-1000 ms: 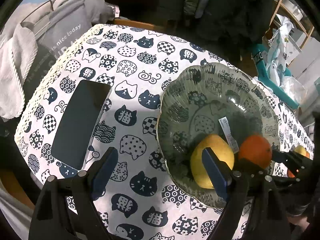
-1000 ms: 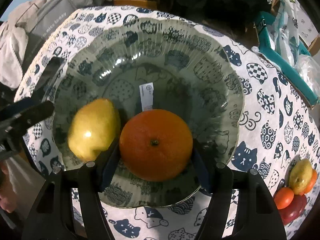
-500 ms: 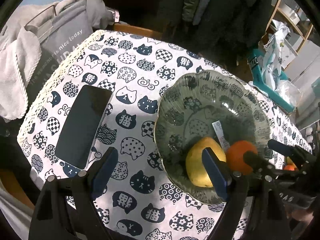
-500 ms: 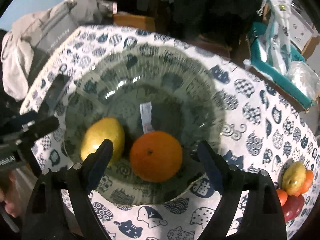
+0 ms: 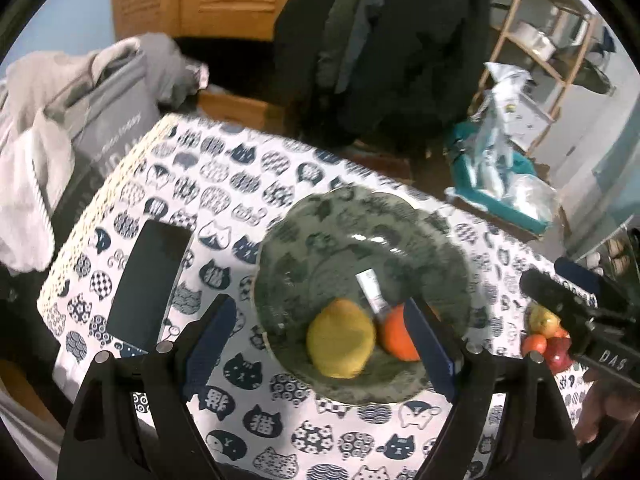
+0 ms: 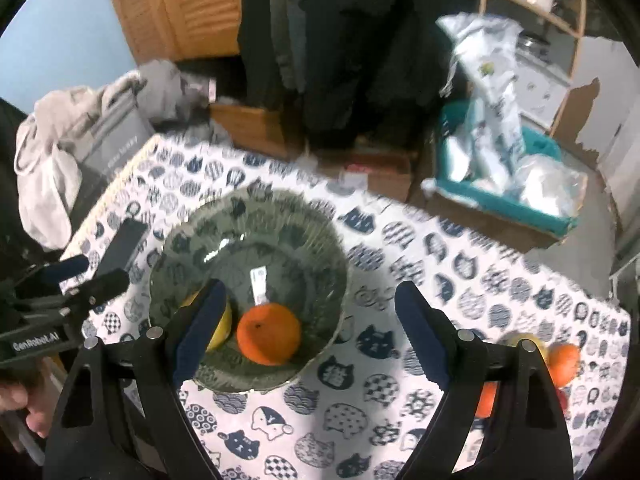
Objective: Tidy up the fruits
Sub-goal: 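Withdraw both grippers from the bowl back toward the remaining fruit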
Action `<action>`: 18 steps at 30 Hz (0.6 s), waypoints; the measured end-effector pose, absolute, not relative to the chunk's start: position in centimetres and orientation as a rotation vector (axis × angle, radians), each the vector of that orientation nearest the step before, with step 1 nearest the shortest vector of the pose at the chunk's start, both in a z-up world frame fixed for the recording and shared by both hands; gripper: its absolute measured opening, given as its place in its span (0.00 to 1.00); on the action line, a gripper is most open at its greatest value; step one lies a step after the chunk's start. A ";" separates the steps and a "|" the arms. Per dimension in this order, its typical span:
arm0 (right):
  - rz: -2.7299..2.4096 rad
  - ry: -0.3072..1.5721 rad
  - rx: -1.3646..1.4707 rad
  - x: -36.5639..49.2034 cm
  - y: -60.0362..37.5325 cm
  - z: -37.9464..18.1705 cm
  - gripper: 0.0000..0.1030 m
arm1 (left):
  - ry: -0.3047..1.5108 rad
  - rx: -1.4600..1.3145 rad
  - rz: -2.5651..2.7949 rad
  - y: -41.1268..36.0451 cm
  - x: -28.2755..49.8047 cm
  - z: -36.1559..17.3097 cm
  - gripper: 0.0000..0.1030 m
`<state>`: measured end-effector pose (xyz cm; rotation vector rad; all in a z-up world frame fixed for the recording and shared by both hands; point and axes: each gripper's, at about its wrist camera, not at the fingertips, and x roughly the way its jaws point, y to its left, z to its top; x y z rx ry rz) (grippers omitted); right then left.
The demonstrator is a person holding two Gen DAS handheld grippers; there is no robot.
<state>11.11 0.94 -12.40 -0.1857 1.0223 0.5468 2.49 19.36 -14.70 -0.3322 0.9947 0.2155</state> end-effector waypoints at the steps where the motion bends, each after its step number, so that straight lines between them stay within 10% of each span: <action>1: 0.544 1.004 -0.182 10.9 0.4 -11.6 0.84 | 0.988 -0.328 0.209 19.0 2.4 -14.4 0.85; 18: 0.420 0.844 -0.149 7.9 -9.8 -4.5 0.84 | 0.890 -0.209 0.077 11.9 1.8 -8.5 0.85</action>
